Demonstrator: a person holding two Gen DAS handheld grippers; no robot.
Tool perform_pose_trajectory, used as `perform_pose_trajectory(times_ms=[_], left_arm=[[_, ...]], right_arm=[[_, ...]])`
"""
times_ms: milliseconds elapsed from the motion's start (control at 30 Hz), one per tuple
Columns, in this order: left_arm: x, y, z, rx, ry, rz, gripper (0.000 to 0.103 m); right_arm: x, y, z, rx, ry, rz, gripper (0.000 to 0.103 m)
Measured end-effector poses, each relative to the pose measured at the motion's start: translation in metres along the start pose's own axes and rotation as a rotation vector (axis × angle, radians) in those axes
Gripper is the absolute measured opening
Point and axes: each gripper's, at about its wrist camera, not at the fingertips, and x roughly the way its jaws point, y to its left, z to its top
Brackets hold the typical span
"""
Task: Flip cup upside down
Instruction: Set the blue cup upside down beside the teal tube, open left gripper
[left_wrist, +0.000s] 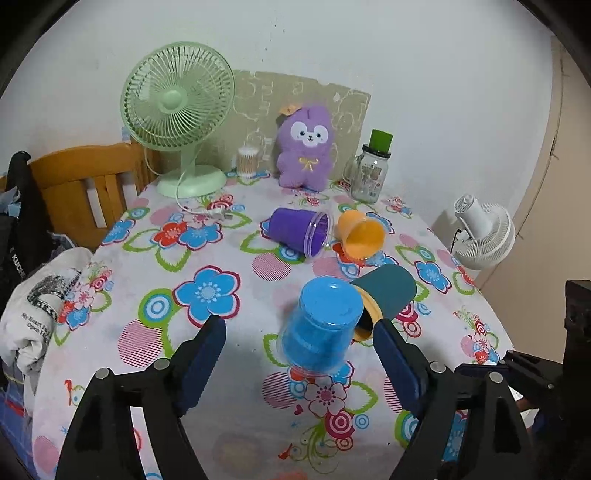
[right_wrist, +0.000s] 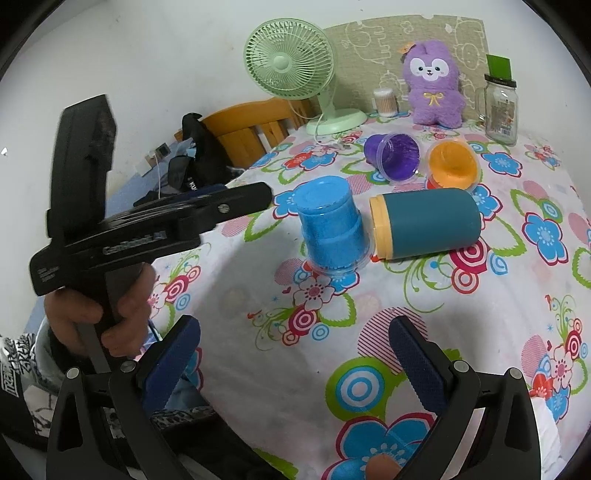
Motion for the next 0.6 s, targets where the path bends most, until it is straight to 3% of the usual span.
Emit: perform_pose_trajectory(times_ms=[133, 267, 400, 600], left_arm=[[-0.016, 0.004, 0.001, -0.015, -0.048, 0.024, 0.095], [-0.038, 0.009, -0.001, -0.029, -0.127, 0.079, 0.103], [-0.054, 0.013, 0.0, -0.041, -0.168, 0.125, 0.103], [-0.076, 0.021, 0.004, -0.068, -0.224, 0.169, 0.103]], right_arm=[[-0.004, 0.003, 0.003, -0.011, -0.012, -0.033, 0.103], [-0.014, 0.012, 0.011, -0.051, -0.062, -0.152, 0.103], [-0.027, 0.027, 0.022, -0.095, -0.136, -0.263, 0.103], [-0.042, 0.052, 0.035, -0.137, -0.227, -0.364, 0.103]])
